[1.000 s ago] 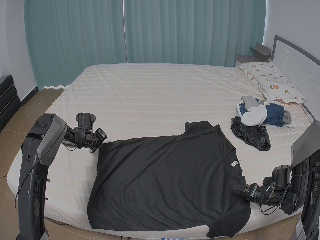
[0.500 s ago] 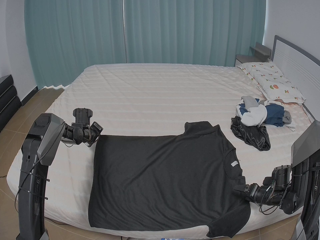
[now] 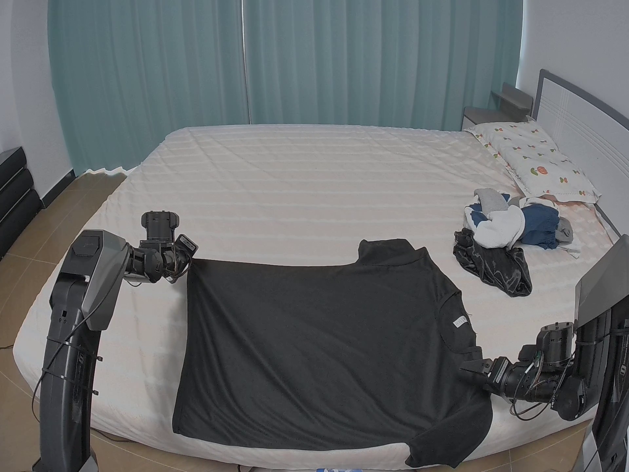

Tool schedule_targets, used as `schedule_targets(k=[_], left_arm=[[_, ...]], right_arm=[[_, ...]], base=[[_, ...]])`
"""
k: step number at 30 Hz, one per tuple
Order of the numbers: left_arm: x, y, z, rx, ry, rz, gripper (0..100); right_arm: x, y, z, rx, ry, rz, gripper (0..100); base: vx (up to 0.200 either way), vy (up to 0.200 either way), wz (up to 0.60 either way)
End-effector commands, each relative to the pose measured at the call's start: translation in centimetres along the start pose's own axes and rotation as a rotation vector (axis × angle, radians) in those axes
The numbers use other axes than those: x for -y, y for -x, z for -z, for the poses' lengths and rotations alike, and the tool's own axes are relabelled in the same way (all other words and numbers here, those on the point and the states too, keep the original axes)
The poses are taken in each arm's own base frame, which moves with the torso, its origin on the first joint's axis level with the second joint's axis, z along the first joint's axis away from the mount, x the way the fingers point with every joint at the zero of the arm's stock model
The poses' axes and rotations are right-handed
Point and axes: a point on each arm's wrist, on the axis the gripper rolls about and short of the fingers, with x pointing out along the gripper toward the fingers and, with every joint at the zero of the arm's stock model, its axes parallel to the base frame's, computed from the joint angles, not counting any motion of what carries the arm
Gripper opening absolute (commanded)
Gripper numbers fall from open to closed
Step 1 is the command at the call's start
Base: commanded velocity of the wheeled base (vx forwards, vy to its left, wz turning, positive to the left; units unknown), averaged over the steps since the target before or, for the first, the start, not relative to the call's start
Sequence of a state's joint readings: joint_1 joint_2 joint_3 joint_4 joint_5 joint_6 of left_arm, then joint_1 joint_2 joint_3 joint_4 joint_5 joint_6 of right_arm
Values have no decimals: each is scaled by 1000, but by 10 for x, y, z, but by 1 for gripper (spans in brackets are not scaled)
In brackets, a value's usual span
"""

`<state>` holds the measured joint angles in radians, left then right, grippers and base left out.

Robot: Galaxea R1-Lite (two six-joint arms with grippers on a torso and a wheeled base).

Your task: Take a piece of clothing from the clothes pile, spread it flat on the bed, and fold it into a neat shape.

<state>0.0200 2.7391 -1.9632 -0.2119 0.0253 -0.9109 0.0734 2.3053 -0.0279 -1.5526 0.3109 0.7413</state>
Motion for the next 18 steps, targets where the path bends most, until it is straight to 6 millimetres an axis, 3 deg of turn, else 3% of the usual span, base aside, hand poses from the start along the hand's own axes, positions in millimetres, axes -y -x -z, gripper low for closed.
schedule_targets(k=[1, 5, 6, 13, 16, 18], left_arm=[[-3, -3, 2, -3, 0, -6, 0], [-2, -3, 3, -4, -1, -5, 0], [-2, -3, 3, -4, -1, -5, 100], [-3, -1, 4, -11, 1, -13, 100], [0, 12, 0, -18, 38, -25, 100], [2, 31, -6, -34, 73, -29, 100]], right_arm=[[-2, 1, -1, 11, 5, -11, 100], [-2, 0, -1, 10, -3, -12, 100], [-2, 0, -1, 10, -5, -11, 100], [-2, 1, 0, 8, -6, -9, 100], [-1, 2, 0, 8, -7, -8, 100], [-1, 3, 0, 6, -11, -3, 100]], base=[[0, 0, 0], [0, 0, 0], [0, 0, 0], [0, 0, 0], [0, 0, 0], [0, 0, 0]])
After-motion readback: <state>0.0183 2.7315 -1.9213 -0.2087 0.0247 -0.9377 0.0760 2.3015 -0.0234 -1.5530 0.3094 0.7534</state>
